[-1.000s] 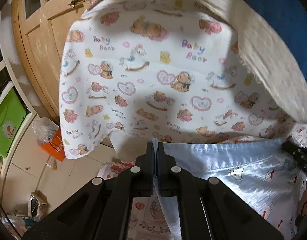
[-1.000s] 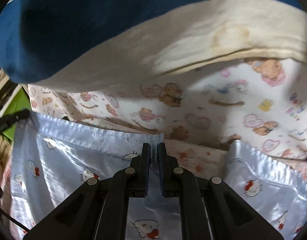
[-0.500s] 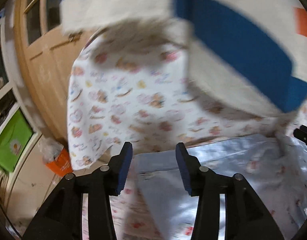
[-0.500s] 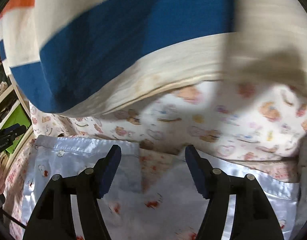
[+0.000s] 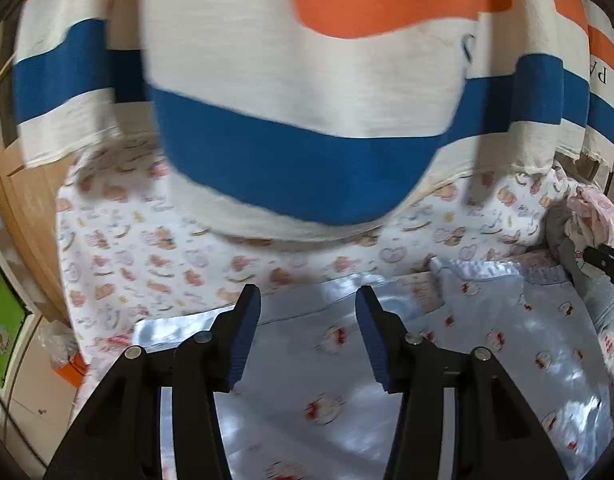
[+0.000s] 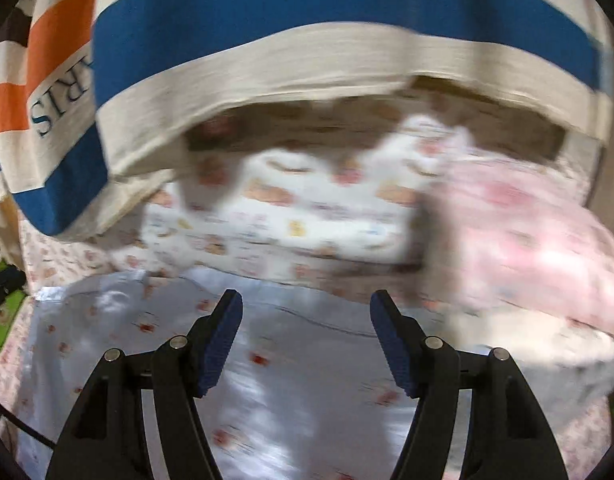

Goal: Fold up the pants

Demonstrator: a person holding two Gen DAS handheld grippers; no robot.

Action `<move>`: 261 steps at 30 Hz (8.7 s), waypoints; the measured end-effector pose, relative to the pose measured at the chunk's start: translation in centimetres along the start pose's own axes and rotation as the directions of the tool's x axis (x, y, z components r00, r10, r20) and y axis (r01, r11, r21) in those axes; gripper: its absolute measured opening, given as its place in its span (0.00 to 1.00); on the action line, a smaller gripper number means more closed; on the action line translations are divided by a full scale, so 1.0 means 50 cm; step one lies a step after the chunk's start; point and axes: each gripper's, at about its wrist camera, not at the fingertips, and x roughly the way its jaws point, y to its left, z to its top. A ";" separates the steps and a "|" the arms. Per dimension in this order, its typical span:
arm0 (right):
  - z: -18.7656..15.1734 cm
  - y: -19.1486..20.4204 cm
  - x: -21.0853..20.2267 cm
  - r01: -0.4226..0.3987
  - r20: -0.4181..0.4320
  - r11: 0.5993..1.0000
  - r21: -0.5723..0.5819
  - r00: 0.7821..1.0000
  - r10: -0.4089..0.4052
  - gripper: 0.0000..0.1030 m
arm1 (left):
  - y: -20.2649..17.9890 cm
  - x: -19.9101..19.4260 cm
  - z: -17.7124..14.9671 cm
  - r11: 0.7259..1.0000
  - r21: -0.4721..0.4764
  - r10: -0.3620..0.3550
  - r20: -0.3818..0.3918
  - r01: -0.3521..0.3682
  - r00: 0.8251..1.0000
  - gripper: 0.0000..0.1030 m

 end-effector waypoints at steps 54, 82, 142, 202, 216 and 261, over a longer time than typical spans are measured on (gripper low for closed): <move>-0.165 -0.087 -0.240 -0.051 0.069 0.997 0.056 0.997 0.047 0.65 | -0.043 -0.273 -0.162 0.992 0.045 0.115 0.103 -0.120 0.988 0.19; -0.533 0.001 -0.373 -0.250 0.006 0.957 0.149 0.968 0.252 0.58 | -0.041 -0.348 -0.485 0.952 -0.286 -0.126 -0.041 0.110 0.991 0.50; -0.570 0.510 -0.374 -0.592 -0.141 0.683 -0.428 0.790 0.597 0.33 | 0.152 -0.528 -0.547 0.863 -0.381 0.402 0.122 -0.331 0.907 0.61; -0.413 0.426 -0.338 -0.428 0.014 0.839 -0.336 0.888 0.459 0.08 | 0.416 0.121 -0.100 0.948 -0.308 -0.048 -0.383 -0.078 0.923 0.24; -0.412 0.426 -0.346 -0.451 0.028 0.832 -0.324 0.874 0.485 0.08 | 0.434 0.185 -0.106 0.924 -0.375 -0.105 -0.431 -0.072 0.896 0.19; -0.530 0.103 -0.448 -0.259 0.151 0.961 -0.093 0.951 0.271 0.07 | -0.467 0.168 0.198 0.901 0.034 -0.401 -0.316 0.432 0.860 0.01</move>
